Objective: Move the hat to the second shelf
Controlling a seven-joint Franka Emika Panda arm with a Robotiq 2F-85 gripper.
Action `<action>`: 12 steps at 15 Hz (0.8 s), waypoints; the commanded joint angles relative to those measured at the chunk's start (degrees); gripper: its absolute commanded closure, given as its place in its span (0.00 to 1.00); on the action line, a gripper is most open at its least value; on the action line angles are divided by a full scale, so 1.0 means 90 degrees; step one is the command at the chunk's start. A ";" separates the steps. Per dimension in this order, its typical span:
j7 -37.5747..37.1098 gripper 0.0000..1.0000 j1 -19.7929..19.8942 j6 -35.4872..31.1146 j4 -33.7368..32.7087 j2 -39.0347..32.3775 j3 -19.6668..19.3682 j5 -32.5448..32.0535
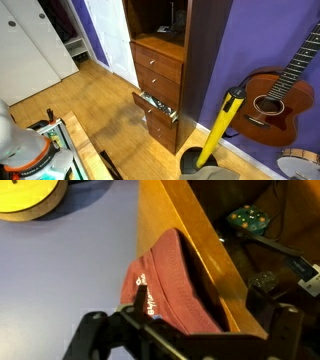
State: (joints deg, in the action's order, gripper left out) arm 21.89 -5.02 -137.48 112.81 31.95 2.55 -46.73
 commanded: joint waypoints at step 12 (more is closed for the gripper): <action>0.0023 0.00 0.0249 -0.0740 -0.0282 -0.0283 -0.0056 -0.0101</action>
State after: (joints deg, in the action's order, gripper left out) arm 22.31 -3.41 -141.91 110.98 30.56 2.29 -46.74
